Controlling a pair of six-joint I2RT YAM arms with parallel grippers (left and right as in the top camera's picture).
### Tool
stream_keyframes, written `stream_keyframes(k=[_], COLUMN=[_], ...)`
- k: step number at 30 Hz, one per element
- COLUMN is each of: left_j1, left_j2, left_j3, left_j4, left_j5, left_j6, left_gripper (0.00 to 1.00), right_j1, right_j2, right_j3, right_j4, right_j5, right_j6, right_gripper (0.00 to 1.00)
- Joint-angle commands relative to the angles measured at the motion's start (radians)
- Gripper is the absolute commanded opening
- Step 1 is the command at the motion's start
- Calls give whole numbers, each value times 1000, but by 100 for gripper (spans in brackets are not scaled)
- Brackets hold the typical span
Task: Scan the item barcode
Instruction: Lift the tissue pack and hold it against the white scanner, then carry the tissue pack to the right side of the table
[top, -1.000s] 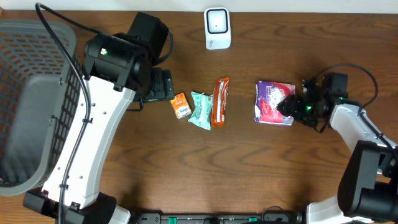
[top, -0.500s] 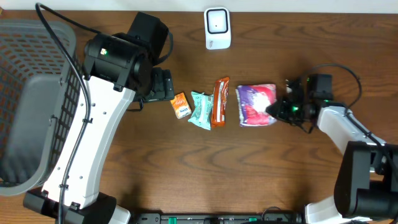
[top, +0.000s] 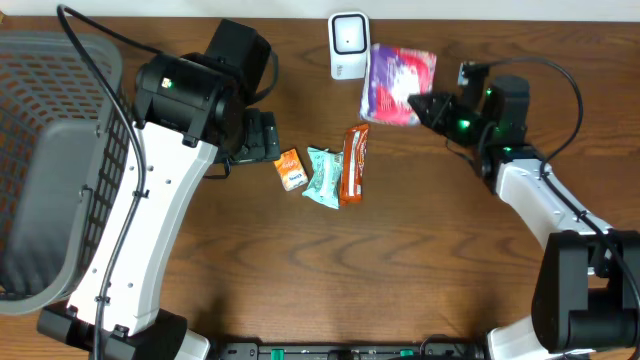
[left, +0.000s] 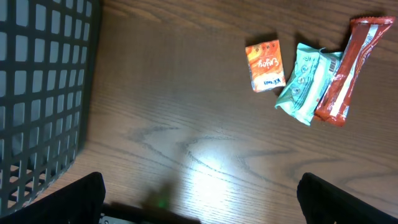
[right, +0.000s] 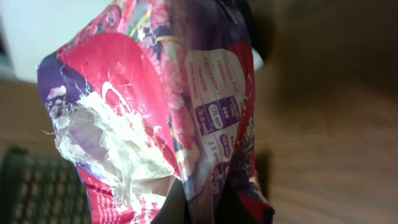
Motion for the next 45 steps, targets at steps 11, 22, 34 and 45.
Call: stream_keyframes(k=[11, 22, 34, 45], left_j1=[3, 3, 3, 3], left_j2=[0, 0, 0, 0], left_j3=[8, 8, 8, 8], left_j4=[-49, -49, -49, -49], left_j5=[-2, -2, -2, -2], left_j6=[-4, -4, -4, -4], left_gripper=[98, 98, 98, 98], right_j1=[173, 200, 196, 101], right_j2=[18, 366, 461, 429], right_j3=[209, 649, 786, 787], right_j4=[89, -168, -290, -494], right_j5=[465, 463, 410, 503], right_j6=[155, 32, -53, -169], right_gripper=[1, 1, 1, 1])
